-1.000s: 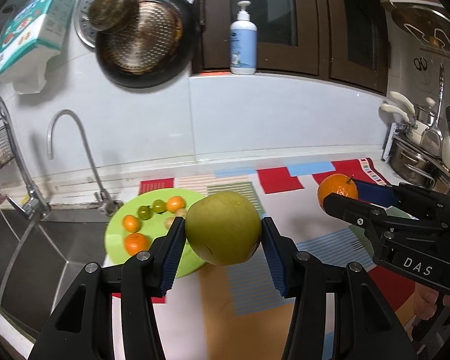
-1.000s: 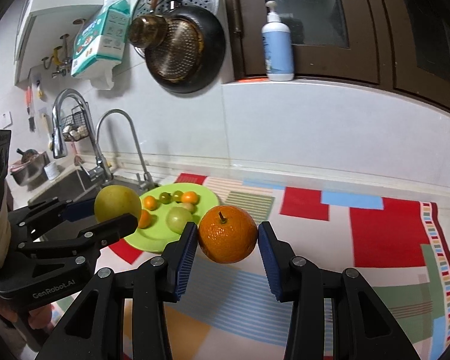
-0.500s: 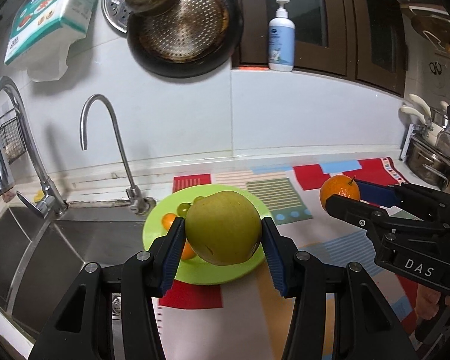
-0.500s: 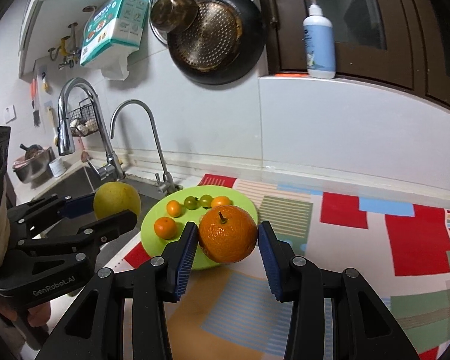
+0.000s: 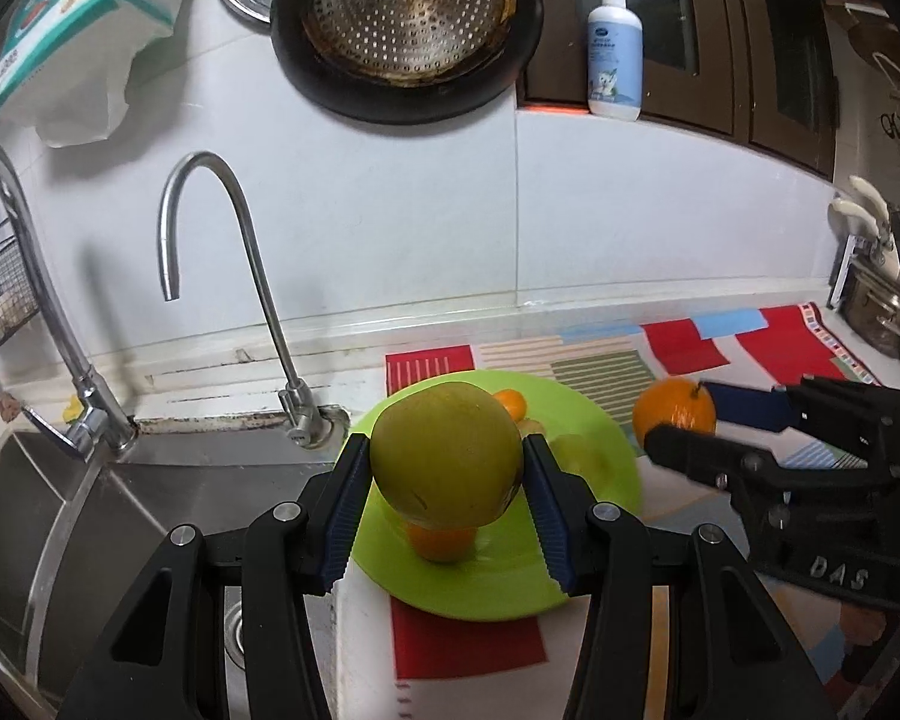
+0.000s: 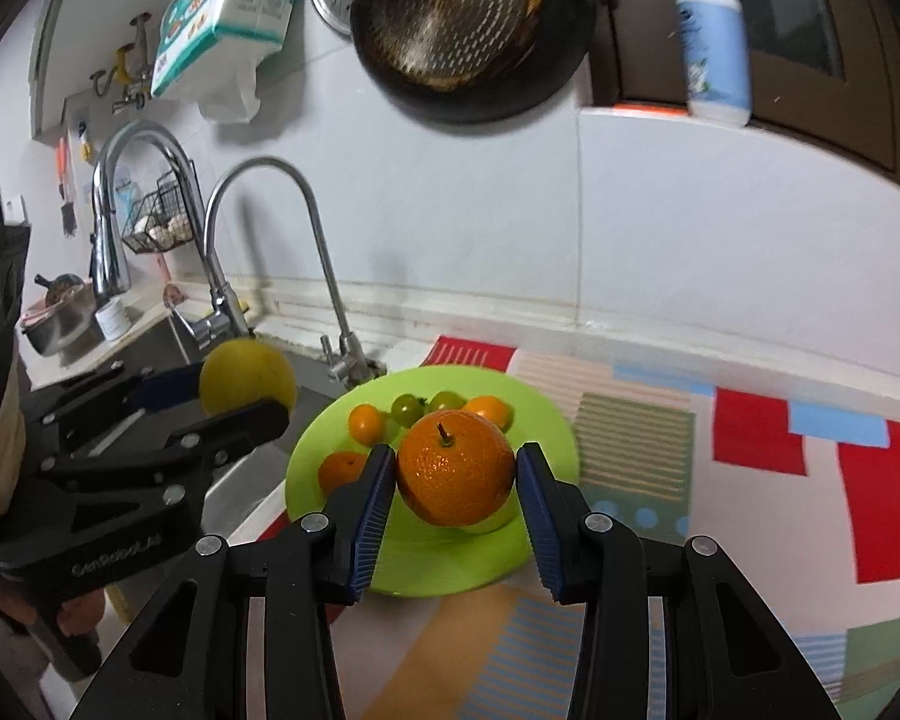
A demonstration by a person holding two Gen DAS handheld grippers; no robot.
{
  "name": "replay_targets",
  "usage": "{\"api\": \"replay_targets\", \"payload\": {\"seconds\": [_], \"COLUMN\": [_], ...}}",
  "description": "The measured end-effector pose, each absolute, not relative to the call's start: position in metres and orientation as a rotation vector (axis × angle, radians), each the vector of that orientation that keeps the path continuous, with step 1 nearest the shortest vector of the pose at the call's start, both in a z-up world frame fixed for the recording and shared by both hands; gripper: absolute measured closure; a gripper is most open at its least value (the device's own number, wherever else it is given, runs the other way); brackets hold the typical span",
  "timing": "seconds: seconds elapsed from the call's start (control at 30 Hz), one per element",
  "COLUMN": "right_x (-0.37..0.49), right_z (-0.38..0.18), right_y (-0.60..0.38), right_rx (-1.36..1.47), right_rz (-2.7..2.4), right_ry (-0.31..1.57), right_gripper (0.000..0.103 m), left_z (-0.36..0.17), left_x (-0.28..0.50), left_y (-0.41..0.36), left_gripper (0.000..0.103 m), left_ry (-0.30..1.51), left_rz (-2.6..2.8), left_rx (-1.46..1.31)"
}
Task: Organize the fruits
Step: 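Open the left tool onto the plate while the right tool releases the orange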
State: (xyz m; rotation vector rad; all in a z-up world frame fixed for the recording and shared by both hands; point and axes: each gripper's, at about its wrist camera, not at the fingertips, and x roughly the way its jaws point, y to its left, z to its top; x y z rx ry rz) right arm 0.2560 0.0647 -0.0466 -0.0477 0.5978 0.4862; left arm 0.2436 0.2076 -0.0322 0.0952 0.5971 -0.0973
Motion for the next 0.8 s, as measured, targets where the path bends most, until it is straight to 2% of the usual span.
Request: {"api": "replay_targets", "payload": {"seconds": [0.6,0.67,0.73,0.8], "right_x": [0.278,0.279,0.28,0.279], "right_z": [-0.108,-0.111,-0.112,-0.112], "right_y": [0.096,0.098,0.099,0.099], "right_rx": [0.009,0.011,0.01,0.007], "right_rz": [0.474,0.464,0.455,0.444], "right_ry": [0.795,0.801,0.808,0.804], "right_gripper": [0.06,0.06,0.06,0.06], "left_z": [-0.082,-0.08,-0.074,-0.069], "left_x": [0.294,0.294,0.292,0.29], "left_y": [0.222,0.224,0.226,0.226], "left_gripper": [0.052,0.048,0.039,0.039], "left_ry": [0.717,0.698,0.667,0.652], "left_rz": [-0.209,-0.199,-0.194,-0.173], "left_rx": [0.088,0.091,0.096,0.112]}}
